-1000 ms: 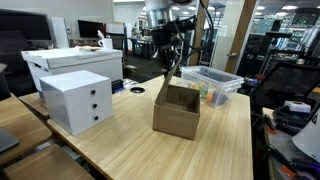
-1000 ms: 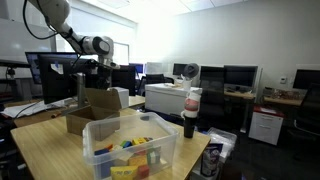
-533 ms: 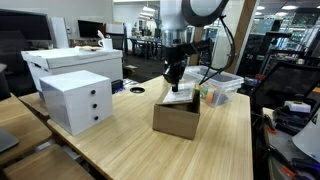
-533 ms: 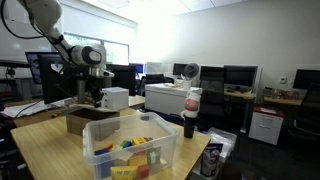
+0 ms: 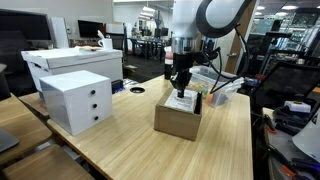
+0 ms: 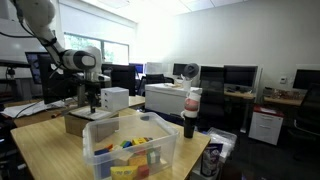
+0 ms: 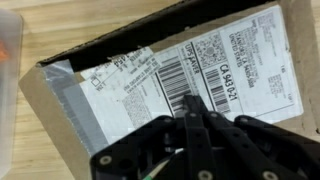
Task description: Close the top of the brown box
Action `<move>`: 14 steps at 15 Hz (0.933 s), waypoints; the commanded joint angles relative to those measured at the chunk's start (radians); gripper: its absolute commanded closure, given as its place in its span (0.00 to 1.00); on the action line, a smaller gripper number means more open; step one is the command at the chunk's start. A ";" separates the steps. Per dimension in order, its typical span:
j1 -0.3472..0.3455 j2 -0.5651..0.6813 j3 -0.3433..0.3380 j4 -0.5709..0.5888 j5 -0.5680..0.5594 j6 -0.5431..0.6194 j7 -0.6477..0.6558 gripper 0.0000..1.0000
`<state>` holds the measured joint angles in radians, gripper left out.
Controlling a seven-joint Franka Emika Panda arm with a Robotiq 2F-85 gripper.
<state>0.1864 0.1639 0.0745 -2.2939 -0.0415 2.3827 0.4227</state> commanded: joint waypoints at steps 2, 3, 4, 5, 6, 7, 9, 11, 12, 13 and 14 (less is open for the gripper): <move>-0.016 -0.045 0.017 -0.074 0.074 0.050 -0.028 0.97; -0.014 -0.039 0.020 -0.072 0.089 0.061 -0.027 0.97; -0.012 -0.035 0.021 -0.070 0.094 0.076 -0.017 0.97; -0.008 -0.025 0.023 -0.062 0.103 0.096 -0.003 0.97; -0.006 -0.020 0.025 -0.057 0.108 0.111 0.002 0.97; -0.001 -0.012 0.025 -0.048 0.100 0.121 0.016 0.98; 0.006 -0.003 0.019 -0.038 0.070 0.139 0.056 0.97; 0.010 0.000 0.011 -0.030 0.058 0.134 0.109 0.97; 0.017 0.002 0.001 -0.019 0.032 0.111 0.179 0.97; 0.021 0.006 -0.006 -0.008 0.020 0.089 0.246 0.98; 0.024 0.008 -0.006 -0.003 0.015 0.087 0.281 0.97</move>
<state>0.1926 0.1571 0.0856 -2.3199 0.0151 2.4926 0.5574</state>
